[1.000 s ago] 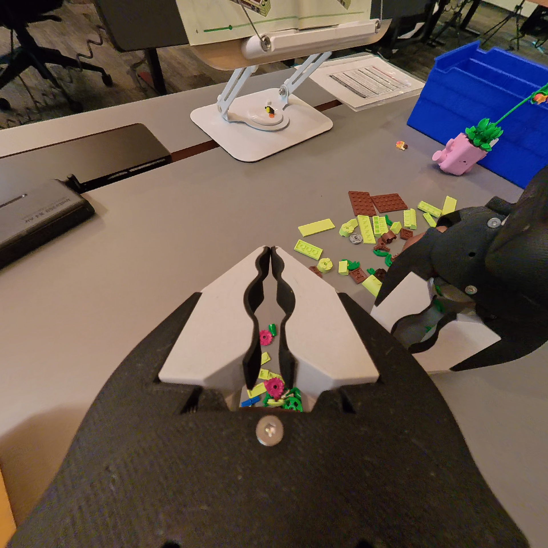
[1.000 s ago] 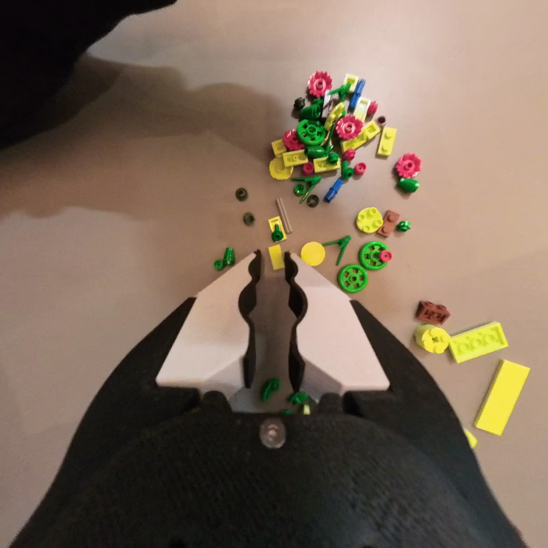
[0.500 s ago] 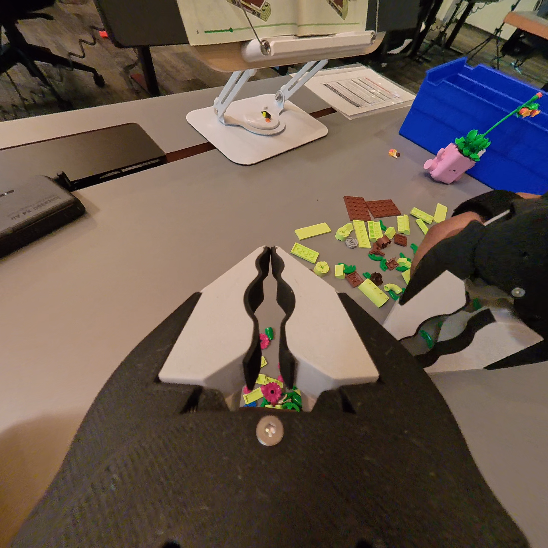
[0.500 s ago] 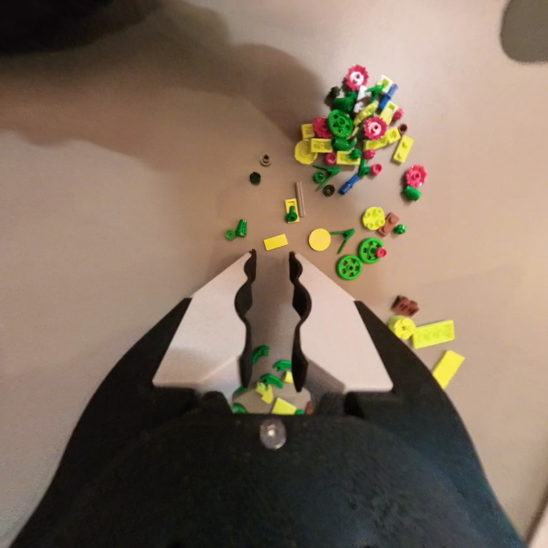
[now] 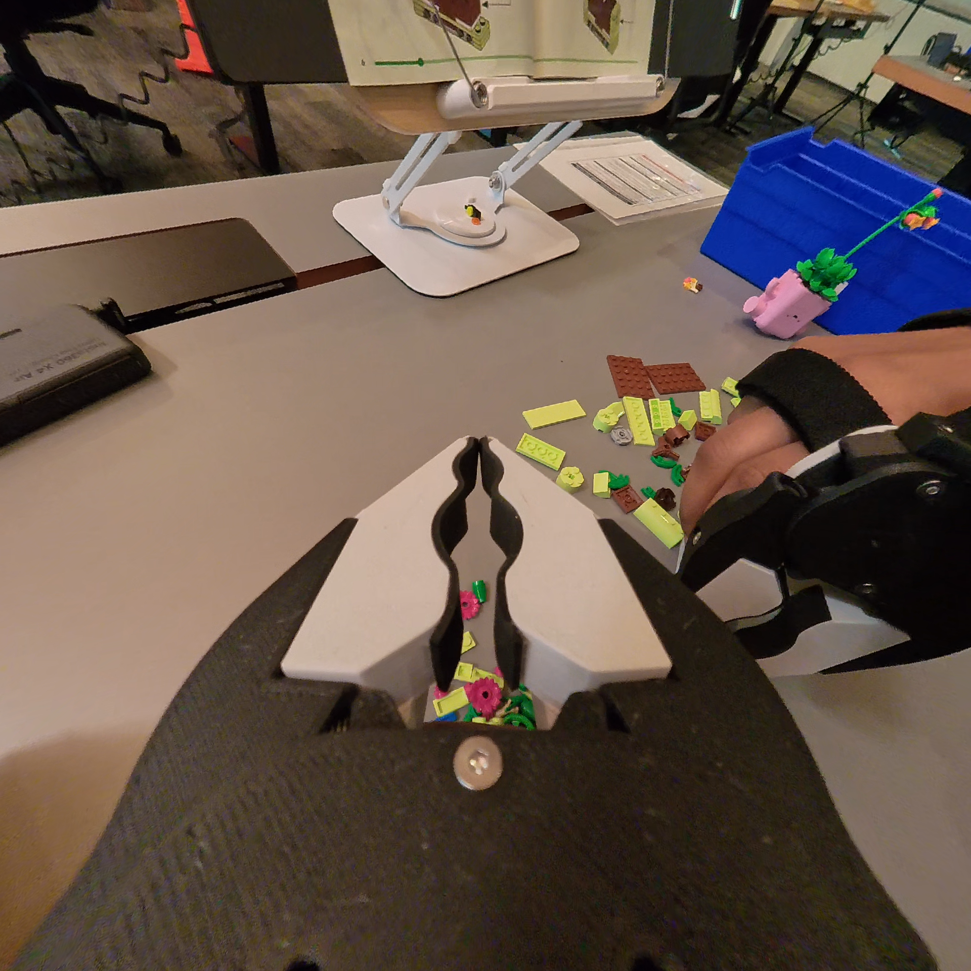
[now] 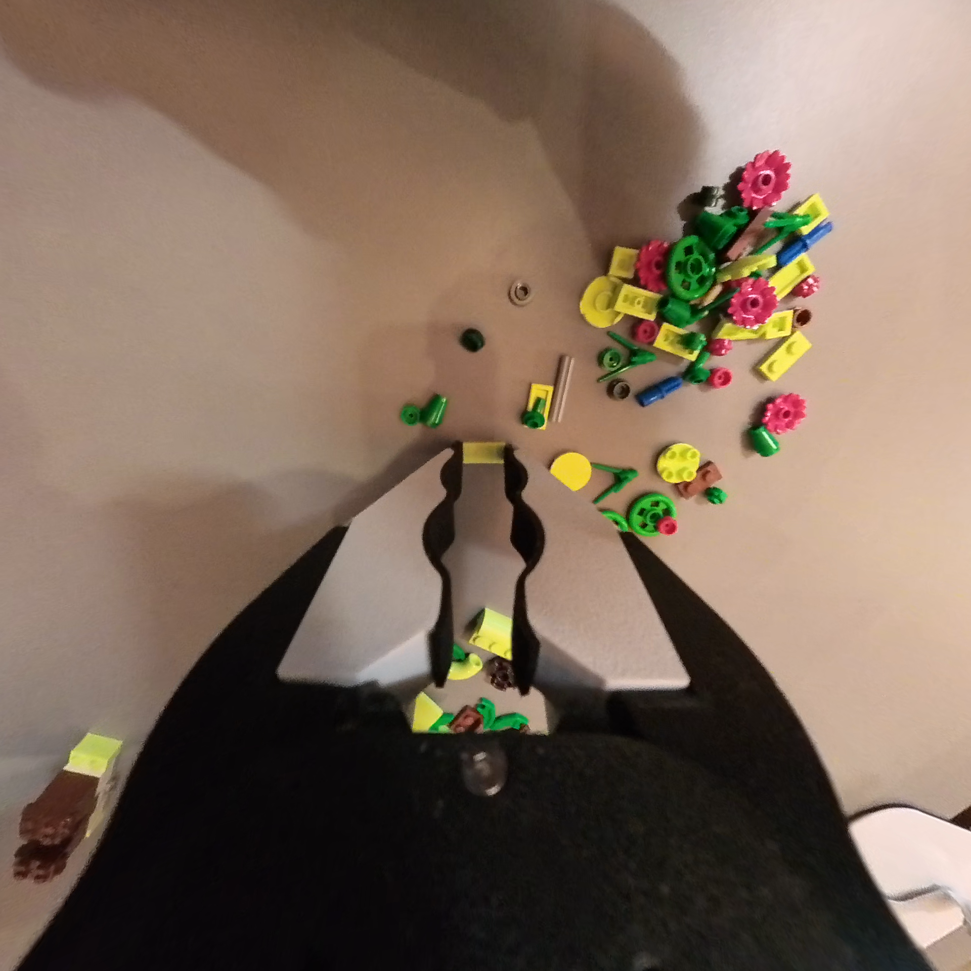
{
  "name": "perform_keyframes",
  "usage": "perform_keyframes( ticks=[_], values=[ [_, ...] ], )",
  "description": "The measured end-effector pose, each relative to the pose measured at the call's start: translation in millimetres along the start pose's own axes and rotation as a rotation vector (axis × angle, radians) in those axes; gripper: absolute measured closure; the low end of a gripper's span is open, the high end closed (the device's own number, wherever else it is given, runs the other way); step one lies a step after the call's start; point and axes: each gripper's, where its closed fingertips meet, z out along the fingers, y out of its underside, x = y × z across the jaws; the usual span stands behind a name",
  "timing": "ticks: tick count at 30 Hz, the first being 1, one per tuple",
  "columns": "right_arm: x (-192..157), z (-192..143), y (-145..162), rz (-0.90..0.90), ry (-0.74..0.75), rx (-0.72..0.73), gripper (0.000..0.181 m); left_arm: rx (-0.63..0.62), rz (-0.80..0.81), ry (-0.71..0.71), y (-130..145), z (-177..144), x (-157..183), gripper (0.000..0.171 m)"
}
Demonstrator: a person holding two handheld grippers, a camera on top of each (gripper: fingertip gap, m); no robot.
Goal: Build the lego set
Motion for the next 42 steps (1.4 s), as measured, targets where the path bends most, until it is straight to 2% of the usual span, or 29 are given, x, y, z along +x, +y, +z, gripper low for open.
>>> perform_keyframes(
  ticks=[8, 11, 13, 16, 19, 22, 24, 26, 29, 42],
  values=[
    [-2, -1, -3, 0.021, 0.017, 0.012, 0.168, 0.011, -0.009, 0.019, -1, 2, 3, 0.171],
    [-6, -19, 0, 0.062, 0.053, 0.062, 0.168, 0.010, -0.007, 0.023, -1, 3, 4, 0.171],
    [-12, -41, 15, 0.105, 0.094, 0.070, 0.168, 0.011, -0.010, 0.036, -1, 6, 7, 0.171],
    [-32, -78, 63, 0.212, 0.149, 0.025, 0.168, 0.004, -0.009, 0.048, 0, 11, 12, 0.171],
    [-71, -104, 135, 0.319, 0.160, -0.088, 0.168, -0.018, 0.002, 0.056, 4, 19, 18, 0.171],
    [-118, -108, 205, 0.404, 0.138, -0.169, 0.168, -0.044, 0.017, 0.072, 9, 29, 27, 0.171],
    [-146, -101, 232, 0.503, 0.100, -0.193, 0.168, -0.063, 0.027, 0.081, 12, 36, 34, 0.171],
    [-165, -92, 239, 0.576, 0.074, -0.175, 0.168, -0.080, 0.042, 0.085, 14, 41, 40, 0.171],
    [-178, -81, 240, 0.552, 0.084, -0.162, 0.168, -0.096, 0.061, 0.091, 16, 48, 49, 0.171],
    [-177, -76, 242, 0.515, 0.050, -0.129, 0.168, -0.120, 0.064, 0.126, 23, 59, 62, 0.171]
  ],
)
